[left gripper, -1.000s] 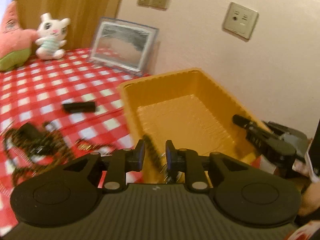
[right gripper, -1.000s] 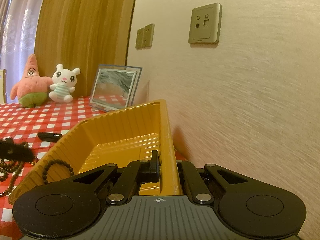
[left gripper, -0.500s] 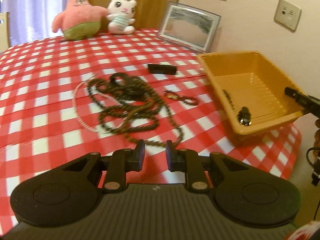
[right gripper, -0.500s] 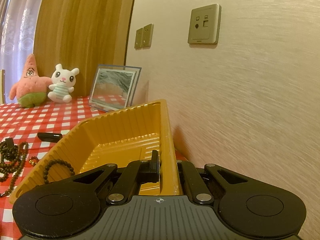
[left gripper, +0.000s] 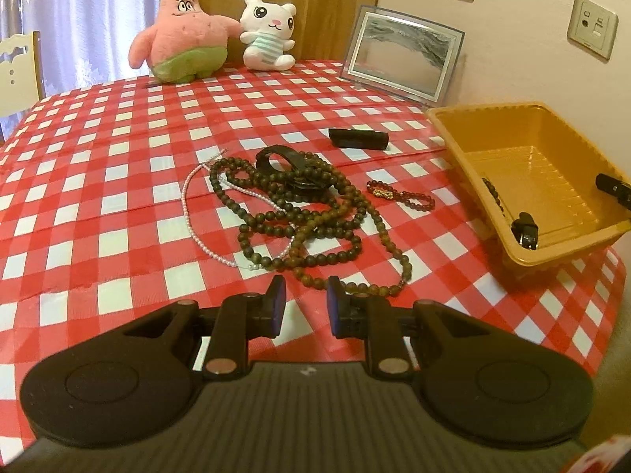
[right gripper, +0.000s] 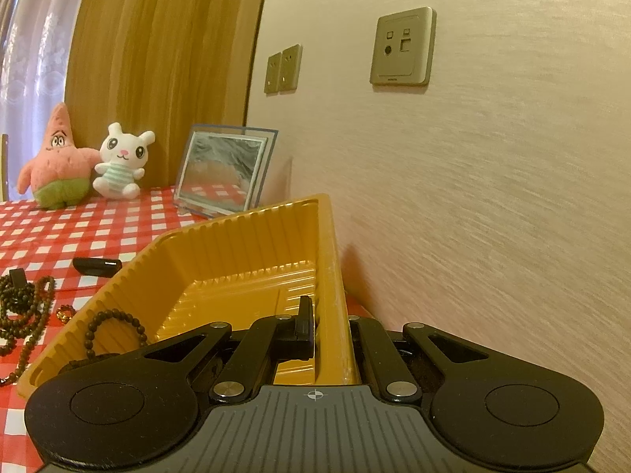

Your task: Organize jewelry

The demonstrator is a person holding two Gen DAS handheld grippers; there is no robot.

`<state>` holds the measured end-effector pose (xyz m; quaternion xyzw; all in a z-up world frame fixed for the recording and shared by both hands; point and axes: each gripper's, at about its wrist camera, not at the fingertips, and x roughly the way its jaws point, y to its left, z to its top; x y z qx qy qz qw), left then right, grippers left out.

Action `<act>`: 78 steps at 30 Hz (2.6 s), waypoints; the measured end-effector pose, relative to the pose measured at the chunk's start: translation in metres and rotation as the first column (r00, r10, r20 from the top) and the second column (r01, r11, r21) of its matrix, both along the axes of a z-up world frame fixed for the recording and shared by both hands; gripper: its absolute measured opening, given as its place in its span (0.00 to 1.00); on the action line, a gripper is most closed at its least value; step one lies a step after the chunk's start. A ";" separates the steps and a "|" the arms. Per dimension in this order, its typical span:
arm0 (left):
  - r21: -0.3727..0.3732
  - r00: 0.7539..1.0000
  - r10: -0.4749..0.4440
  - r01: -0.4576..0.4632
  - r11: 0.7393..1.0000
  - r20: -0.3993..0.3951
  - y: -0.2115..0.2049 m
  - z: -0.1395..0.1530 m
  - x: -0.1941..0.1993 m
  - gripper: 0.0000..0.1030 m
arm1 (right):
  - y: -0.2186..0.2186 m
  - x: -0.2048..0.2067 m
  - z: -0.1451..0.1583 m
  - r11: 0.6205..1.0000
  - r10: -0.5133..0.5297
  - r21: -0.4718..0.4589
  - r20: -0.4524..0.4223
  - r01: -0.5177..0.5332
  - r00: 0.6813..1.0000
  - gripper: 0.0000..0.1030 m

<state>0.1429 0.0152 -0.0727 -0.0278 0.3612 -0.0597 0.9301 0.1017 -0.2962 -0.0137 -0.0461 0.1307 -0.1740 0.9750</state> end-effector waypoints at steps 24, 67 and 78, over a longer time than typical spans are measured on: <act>0.037 1.000 -0.007 0.007 0.999 0.001 -0.009 -0.002 0.047 0.19 | -0.001 -0.001 -0.001 1.000 0.001 0.003 0.001 -0.001 1.000 0.03; 0.039 0.987 -0.092 0.087 0.995 0.134 -0.014 0.053 0.040 0.06 | 0.003 0.000 -0.001 1.000 0.008 0.000 0.003 -0.008 1.000 0.03; 0.057 0.952 -0.150 0.140 0.989 0.266 -0.010 0.138 0.044 0.06 | 0.009 0.001 -0.003 1.000 0.026 0.010 0.002 -0.026 1.000 0.03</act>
